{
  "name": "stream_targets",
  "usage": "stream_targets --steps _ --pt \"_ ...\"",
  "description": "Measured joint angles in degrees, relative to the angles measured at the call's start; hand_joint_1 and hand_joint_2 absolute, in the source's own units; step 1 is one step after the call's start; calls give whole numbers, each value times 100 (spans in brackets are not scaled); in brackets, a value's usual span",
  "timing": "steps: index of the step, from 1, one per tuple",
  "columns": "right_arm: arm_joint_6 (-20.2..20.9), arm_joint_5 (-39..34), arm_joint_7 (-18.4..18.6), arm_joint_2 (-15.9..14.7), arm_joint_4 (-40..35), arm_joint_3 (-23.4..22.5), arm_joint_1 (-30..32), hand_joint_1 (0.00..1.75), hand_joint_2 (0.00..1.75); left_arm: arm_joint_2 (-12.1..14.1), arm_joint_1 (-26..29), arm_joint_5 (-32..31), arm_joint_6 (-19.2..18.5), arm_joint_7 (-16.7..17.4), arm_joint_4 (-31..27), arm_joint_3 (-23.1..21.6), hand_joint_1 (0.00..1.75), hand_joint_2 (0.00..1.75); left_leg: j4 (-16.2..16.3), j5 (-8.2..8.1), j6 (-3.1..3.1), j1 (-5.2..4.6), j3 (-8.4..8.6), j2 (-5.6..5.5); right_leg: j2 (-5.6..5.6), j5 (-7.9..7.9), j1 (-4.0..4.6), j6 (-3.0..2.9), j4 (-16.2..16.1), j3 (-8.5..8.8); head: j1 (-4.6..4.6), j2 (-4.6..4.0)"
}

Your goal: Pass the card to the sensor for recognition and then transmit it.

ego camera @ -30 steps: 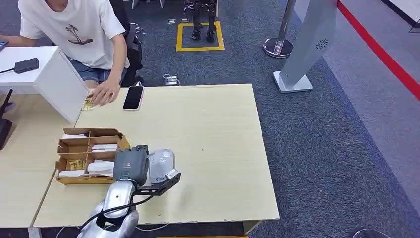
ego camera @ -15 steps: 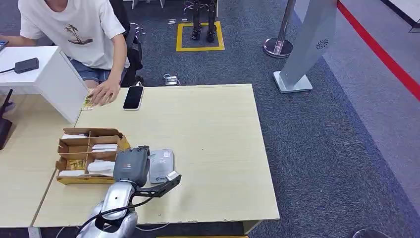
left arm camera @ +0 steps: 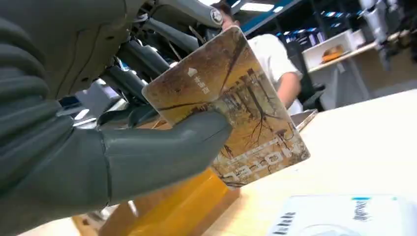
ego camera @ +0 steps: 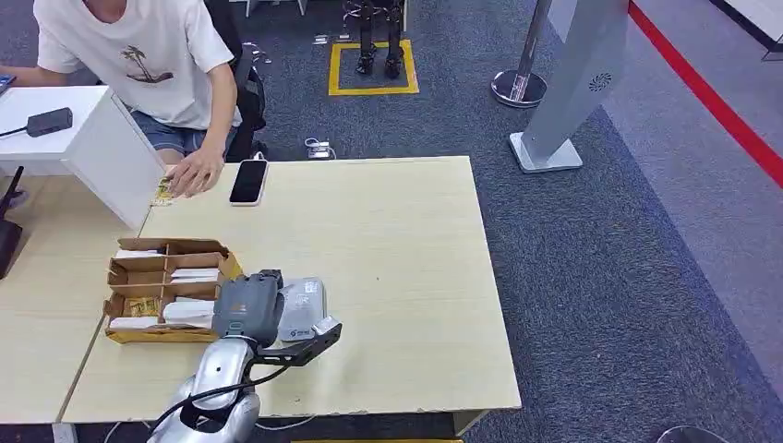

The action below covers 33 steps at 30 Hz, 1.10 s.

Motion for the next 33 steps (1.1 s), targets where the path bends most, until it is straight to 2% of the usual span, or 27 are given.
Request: stream_targets --steps 19,21,25,33 --pt "26 -2 -46 9 -2 0 0 0 0 -529 436 0 235 -594 140 358 175 175 0 -1 0 0 0 0 0 0 0 0 0 0 2 0" --pt "28 7 -44 11 -2 0 0 0 0 -562 463 0 295 -566 206 385 175 175 0 -1 0 0 0 0 0 0 0 0 0 0 0 0" --pt "28 13 -24 11 -2 0 0 0 0 -540 468 0 251 -214 286 385 175 175 0 0 0 1 1 0 0 0 0 0 0 0 -2 0" --pt "26 13 -17 11 -2 0 -1 0 0 -509 467 0 183 -142 337 385 175 175 0 0 0 0 0 0 0 0 0 0 0 1 0 0"
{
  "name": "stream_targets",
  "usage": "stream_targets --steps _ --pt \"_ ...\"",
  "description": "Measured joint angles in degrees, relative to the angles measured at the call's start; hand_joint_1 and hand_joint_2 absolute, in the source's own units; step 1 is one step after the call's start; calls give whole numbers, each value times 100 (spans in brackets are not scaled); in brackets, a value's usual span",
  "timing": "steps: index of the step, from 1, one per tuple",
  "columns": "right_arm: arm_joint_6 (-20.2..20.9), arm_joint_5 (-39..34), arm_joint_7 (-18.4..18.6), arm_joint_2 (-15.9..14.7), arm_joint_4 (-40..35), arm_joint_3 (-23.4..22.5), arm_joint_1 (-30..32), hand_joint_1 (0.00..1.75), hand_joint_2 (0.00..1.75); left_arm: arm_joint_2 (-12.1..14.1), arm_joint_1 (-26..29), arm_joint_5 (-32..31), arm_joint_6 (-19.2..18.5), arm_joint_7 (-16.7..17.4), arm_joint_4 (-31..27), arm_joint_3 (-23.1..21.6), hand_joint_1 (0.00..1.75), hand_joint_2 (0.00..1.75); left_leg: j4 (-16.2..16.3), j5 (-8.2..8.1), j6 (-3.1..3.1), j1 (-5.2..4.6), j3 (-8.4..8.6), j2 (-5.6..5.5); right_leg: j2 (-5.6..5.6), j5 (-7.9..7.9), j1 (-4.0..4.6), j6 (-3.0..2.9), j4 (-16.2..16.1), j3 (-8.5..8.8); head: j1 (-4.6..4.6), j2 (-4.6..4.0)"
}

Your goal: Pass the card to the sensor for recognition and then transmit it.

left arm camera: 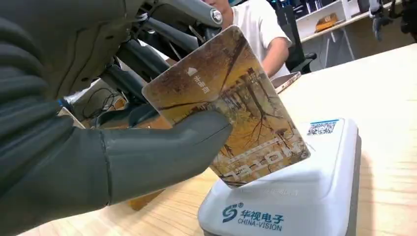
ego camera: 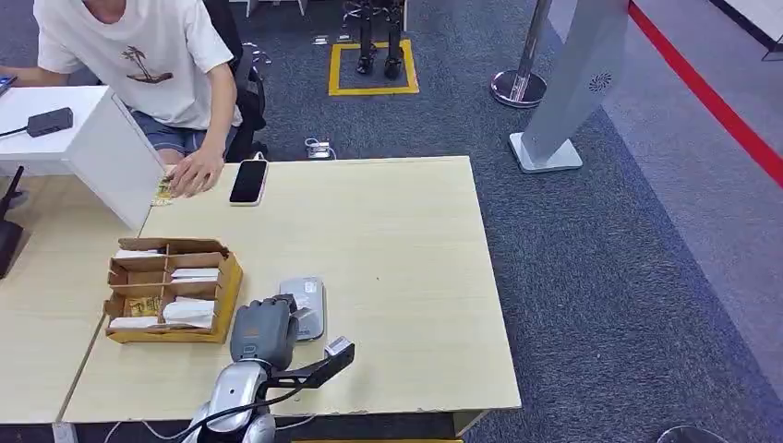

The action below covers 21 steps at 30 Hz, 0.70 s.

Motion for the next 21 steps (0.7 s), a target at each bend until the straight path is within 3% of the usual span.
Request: stream_targets --steps 6,16,21 --pt "-2 0 -13 9 0 0 2 0 0 114 -68 0 -107 476 -11 0 175 175 -1 0 0 1 1 0 0 0 0 0 0 0 -2 0" --pt "15 -7 -9 17 0 0 1 0 0 197 -81 0 -140 461 -31 0 175 175 0 1 0 0 2 0 -1 0 0 0 1 1 0 0" --pt "41 -4 -28 20 0 0 0 0 0 122 -70 0 -109 212 11 13 175 175 -1 1 0 0 1 -1 -1 0 0 0 1 2 0 0"
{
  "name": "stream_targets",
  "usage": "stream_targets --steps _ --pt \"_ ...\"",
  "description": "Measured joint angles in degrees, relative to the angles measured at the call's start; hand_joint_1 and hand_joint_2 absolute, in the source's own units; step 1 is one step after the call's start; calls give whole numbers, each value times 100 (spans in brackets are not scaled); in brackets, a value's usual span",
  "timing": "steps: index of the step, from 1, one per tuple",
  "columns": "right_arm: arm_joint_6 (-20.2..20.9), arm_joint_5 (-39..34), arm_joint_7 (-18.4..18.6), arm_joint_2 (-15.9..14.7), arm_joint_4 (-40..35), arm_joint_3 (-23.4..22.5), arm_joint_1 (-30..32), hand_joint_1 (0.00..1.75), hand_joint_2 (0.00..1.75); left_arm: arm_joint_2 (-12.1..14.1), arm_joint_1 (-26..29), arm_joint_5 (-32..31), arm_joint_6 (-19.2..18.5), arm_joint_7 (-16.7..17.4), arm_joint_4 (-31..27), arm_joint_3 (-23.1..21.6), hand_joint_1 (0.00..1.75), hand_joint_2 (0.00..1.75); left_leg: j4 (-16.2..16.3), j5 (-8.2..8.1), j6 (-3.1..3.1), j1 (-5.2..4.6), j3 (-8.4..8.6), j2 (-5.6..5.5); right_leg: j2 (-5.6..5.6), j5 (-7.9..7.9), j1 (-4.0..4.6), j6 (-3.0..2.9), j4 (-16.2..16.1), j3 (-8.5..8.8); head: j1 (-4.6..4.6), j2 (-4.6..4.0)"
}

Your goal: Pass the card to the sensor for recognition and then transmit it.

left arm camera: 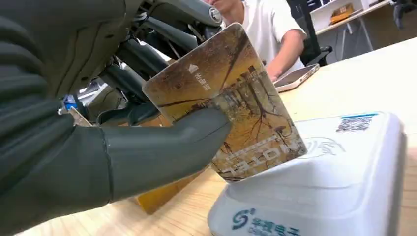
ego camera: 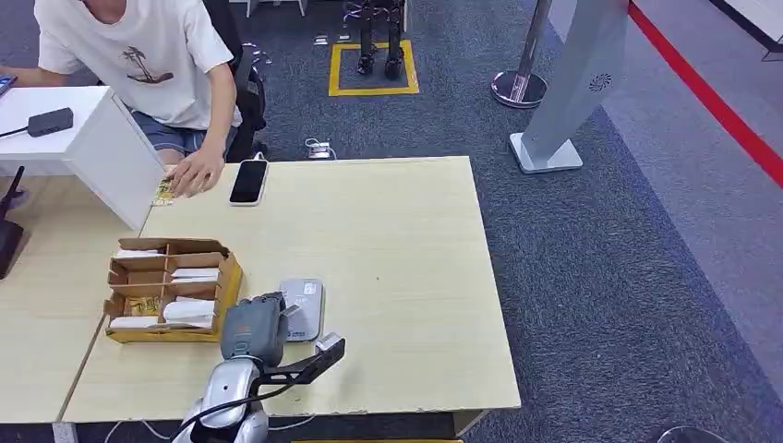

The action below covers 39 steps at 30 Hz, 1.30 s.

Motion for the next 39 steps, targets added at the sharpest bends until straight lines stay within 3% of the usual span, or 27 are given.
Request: stream_targets --steps 15,24,30,39 --pt "28 118 13 -2 0 0 2 0 0 -2 -45 0 168 -39 -117 129 175 175 0 1 0 0 -1 0 0 0 0 0 0 -2 0 0" --pt "88 315 50 2 -2 0 2 0 0 594 -1006 0 -133 157 -1143 409 175 175 0 11 1 2 -1 -2 0 3 1 -2 5 -2 2 0" --pt "133 415 103 11 -9 0 2 0 0 940 -1515 0 -201 203 -1313 526 175 175 1 11 1 1 -2 -2 0 3 1 -2 5 -2 0 0" --pt "136 437 107 18 -13 0 1 0 0 1137 -1936 0 -297 183 -1357 671 175 175 1 11 1 1 -1 -2 0 3 1 -2 5 -2 0 0"
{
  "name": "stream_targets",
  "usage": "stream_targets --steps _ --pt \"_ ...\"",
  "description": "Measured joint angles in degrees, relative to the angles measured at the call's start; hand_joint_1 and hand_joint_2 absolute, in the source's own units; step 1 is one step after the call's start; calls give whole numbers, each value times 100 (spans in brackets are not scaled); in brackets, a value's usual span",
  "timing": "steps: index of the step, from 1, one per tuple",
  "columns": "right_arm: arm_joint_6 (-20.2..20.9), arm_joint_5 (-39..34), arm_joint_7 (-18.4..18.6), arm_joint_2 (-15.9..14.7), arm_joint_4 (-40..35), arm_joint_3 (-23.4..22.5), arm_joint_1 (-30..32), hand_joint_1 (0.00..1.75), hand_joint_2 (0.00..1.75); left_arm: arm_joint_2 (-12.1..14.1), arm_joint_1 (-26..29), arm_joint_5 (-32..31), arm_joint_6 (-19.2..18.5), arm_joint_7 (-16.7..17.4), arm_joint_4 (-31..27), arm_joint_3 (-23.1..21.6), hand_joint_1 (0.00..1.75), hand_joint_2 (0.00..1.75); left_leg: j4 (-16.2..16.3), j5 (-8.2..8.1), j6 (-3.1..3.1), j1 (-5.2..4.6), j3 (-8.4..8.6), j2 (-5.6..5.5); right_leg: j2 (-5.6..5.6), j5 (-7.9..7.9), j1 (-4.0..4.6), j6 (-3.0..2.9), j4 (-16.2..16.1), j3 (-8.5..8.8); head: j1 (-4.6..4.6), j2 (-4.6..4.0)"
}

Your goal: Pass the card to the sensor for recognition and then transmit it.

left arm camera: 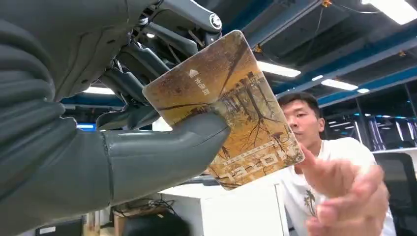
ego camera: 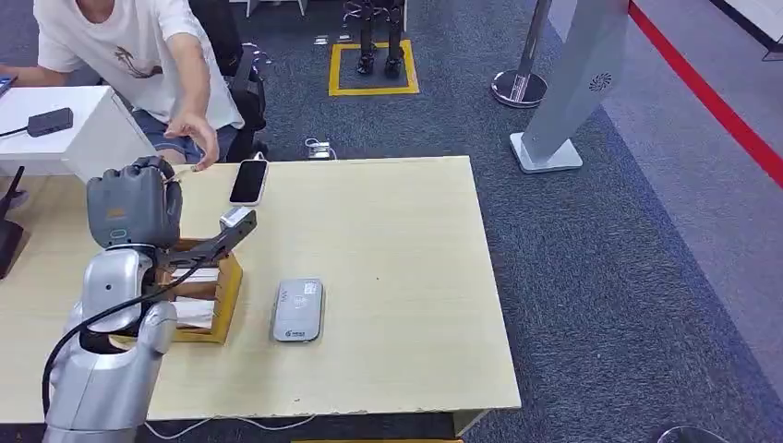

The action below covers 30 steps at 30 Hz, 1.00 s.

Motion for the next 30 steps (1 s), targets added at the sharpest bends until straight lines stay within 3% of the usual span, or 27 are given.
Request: stream_targets --steps 12,21,30 --pt "26 83 0 0 0 0 0 0 0 157 -176 0 -140 0 11 61 175 175 0 0 0 0 0 1 1 0 0 0 0 -1 0 0" --pt "57 146 -7 0 0 0 -4 0 0 273 -595 0 -218 -256 791 620 175 175 0 5 -4 0 2 1 2 6 0 1 1 -1 0 0" --pt "33 87 -9 0 0 0 -8 0 0 302 -966 0 -321 -308 1344 793 175 175 1 6 -3 0 -1 1 2 7 0 -1 0 -3 0 0"
